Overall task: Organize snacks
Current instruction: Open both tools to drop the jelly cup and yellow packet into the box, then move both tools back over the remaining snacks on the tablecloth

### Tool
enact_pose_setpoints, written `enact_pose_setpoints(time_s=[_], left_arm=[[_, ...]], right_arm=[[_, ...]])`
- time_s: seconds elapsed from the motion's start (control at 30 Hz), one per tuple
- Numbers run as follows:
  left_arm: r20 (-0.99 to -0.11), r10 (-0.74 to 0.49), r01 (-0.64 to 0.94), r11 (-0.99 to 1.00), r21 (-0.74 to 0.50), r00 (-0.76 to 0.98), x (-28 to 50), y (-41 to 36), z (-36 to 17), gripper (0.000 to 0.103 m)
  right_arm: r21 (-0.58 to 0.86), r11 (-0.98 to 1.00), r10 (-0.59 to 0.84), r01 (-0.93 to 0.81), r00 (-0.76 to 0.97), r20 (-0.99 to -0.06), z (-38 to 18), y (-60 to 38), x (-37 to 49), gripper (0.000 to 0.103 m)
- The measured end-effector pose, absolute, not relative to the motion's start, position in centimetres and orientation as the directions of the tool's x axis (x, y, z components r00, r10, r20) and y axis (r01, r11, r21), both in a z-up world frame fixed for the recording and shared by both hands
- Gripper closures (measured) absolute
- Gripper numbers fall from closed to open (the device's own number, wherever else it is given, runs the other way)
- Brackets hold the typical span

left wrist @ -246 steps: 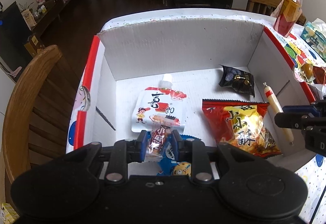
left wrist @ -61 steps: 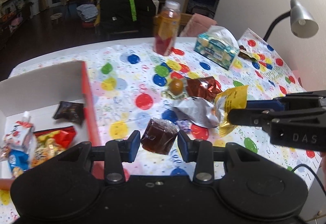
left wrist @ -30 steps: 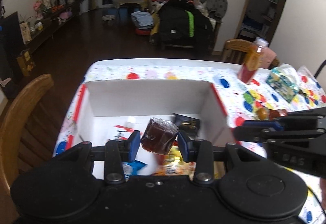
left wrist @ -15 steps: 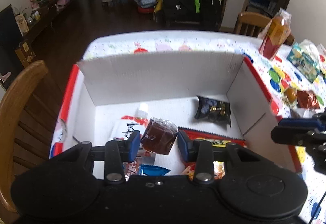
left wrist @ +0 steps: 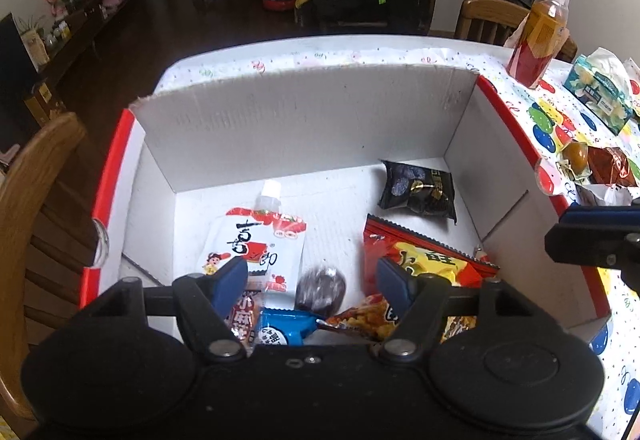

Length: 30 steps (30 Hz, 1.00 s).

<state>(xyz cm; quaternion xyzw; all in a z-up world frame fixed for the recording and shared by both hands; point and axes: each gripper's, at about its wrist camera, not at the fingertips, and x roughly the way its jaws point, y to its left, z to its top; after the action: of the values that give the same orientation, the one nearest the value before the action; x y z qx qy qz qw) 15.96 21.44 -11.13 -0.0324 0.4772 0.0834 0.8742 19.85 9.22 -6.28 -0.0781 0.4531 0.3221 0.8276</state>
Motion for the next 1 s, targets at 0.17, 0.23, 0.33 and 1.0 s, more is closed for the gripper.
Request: enact_pose_setpoints(time_s=[0.17,0.23,0.33,1.0], left_arm=[[-0.825,0.120,-0.182,0.983,0.021,0.553,15.1,21.1,-10.1,0.023],[-0.818,0.123,-0.182,0.983,0.023,0.561,14.8,20.9,-9.7,0.023],[-0.808,0.119,-0.185,0.983,0.013,0.577,14.0,20.5,-8.8,0.019],[-0.709,0.060,-0.140,0.989,-0.054,0.702,10.2,15.3,-2.9,0.011]], right_arm=[[0.171,0.774,0.477,-0.610,0.383,-0.791,-5.7,8.9,19.2,0.088],[0.171,0.772,0.481,-0.613,0.386,-0.787,-5.3,8.7,18.9,0.088],[0.179,0.771,0.491,-0.612,0.391,-0.778,-4.8,8.2,18.4,0.088],[0.211,0.786,0.532,-0.582,0.462,-0.709,-1.5,1.1,16.4,0.073]])
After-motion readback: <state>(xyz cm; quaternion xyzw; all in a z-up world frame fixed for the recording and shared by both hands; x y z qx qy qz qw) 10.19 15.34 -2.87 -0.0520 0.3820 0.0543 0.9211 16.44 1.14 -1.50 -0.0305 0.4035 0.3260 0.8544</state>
